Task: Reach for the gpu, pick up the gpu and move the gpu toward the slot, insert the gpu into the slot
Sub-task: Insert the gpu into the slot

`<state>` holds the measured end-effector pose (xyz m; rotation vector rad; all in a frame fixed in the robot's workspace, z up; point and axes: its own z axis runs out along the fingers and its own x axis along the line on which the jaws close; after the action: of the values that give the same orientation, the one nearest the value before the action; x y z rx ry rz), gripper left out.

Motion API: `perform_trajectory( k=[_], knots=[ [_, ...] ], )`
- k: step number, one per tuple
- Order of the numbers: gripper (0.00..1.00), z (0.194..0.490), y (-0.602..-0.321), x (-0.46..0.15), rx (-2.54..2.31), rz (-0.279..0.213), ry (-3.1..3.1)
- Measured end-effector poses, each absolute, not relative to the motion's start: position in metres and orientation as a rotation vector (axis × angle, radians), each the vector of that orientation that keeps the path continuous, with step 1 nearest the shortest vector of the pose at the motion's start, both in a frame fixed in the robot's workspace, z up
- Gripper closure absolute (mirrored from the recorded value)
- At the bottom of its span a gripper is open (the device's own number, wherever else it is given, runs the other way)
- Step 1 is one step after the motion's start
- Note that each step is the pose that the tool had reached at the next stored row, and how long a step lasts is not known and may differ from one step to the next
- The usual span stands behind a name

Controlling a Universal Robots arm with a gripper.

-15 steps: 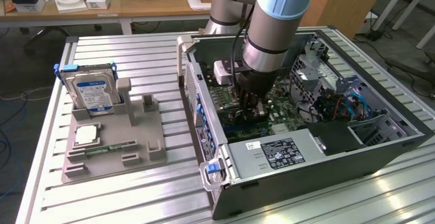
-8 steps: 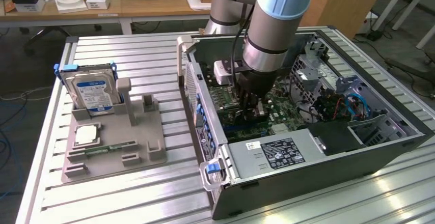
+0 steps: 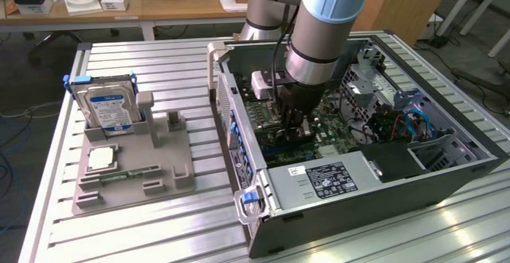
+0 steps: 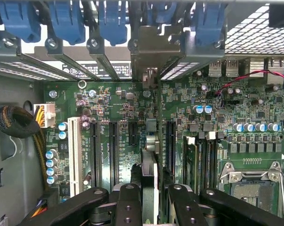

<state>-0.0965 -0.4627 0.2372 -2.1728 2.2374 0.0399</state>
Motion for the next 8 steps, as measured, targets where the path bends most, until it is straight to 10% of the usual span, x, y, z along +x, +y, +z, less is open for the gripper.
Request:
perform_trajectory(
  k=[8],
  knots=[
    [0.73, 0.2334, -0.4627, -0.0988, -2.173, 0.039, 2.237]
  ],
)
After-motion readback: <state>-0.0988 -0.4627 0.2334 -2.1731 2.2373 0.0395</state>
